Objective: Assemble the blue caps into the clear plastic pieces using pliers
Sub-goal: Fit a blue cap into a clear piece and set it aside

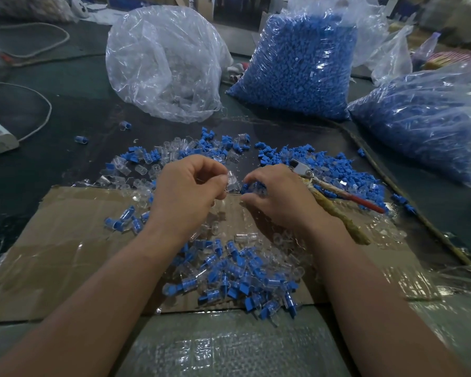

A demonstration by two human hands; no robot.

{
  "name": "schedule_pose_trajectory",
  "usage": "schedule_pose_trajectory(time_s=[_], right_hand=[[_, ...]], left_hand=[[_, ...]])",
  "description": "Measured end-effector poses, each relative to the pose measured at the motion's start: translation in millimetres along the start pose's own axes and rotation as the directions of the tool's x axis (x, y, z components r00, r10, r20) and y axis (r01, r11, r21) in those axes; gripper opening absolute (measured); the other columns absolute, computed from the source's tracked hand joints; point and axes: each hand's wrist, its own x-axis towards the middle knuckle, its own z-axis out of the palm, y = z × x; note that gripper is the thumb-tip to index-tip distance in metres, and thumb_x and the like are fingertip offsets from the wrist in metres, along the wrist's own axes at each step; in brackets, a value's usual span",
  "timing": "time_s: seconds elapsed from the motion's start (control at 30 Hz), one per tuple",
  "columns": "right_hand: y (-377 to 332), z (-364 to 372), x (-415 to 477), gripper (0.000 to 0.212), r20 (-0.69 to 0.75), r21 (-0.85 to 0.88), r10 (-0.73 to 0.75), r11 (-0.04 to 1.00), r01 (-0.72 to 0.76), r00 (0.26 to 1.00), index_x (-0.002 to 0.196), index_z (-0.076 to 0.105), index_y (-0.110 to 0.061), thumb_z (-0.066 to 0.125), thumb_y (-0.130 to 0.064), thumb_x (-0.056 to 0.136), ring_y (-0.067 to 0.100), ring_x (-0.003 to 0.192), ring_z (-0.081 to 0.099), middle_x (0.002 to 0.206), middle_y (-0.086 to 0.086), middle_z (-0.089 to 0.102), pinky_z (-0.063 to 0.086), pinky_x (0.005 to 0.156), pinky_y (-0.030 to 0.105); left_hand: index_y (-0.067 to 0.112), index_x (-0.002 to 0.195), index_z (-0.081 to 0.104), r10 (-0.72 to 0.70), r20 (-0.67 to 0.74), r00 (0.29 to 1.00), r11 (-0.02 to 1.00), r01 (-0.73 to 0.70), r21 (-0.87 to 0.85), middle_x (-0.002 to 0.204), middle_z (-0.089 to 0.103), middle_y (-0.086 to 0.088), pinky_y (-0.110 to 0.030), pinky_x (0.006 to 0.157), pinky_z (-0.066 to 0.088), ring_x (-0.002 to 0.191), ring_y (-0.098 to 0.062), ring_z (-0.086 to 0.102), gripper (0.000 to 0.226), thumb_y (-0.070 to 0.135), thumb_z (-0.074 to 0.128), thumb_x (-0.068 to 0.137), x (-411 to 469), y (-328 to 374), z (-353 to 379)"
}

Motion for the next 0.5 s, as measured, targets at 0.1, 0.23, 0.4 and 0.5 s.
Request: schedule_pose_trajectory(time_s=[0.1,0.23,0.4,0.5], right_hand=[[2.4,-0.2,-0.8,0.021,0.012,-0.003,0.025,1.0,-0.025,1.0,0.106,0.057,-0.021,0.058,-0.029,0.087,0.009,0.092,0.041,0.105,-0.002,0.057,0.029,0.077,0.022],[3.2,-0.1,-0.6,0.023,0.017,-0.006,0.039,0.999,-0.039,0.999,0.11,0.056,-0.023,0.057,-0.028,0.088,0.013,0.098,0.046,0.106,-0.002,0.057,0.032,0.078,0.024],[0.1,0.2,3.6,0.031,0.004,-0.067,0.029,0.997,-0.029,1.0,0.111,0.062,-0.025,0.057,-0.042,0.086,0.017,0.103,0.044,0.109,0.001,0.056,0.036,0.085,0.03],[0.9,1.2,5.9,0.024,0.014,-0.071,0.062,0.996,-0.06,0.998,0.104,0.064,-0.022,0.055,-0.037,0.088,0.015,0.099,0.045,0.105,0.0,0.056,0.034,0.08,0.027]], left_hand=[[0.025,0.073,0.061,-0.003,0.006,1.0,1.0,0.003,-0.008,0.067,0.064,0.004,-0.011,0.054,0.049,0.056,-0.001,0.061,0.022,0.004,0.064,0.082,-0.3,0.7,0.0],[0.025,0.074,0.06,-0.001,0.016,1.0,1.0,0.001,-0.007,0.067,0.064,0.005,-0.01,0.054,0.048,0.056,0.001,0.061,0.022,0.005,0.064,0.082,-0.6,1.2,-0.6],[0.025,0.074,0.06,0.0,0.016,1.0,1.0,0.0,0.002,0.067,0.064,0.005,-0.01,0.053,0.048,0.056,0.0,0.062,0.022,0.006,0.065,0.082,-0.7,-0.1,-0.2],[0.025,0.074,0.06,-0.004,0.015,1.0,1.0,0.004,0.003,0.067,0.064,0.005,-0.009,0.053,0.048,0.056,0.0,0.061,0.022,0.006,0.064,0.082,-0.8,-0.4,0.3]])
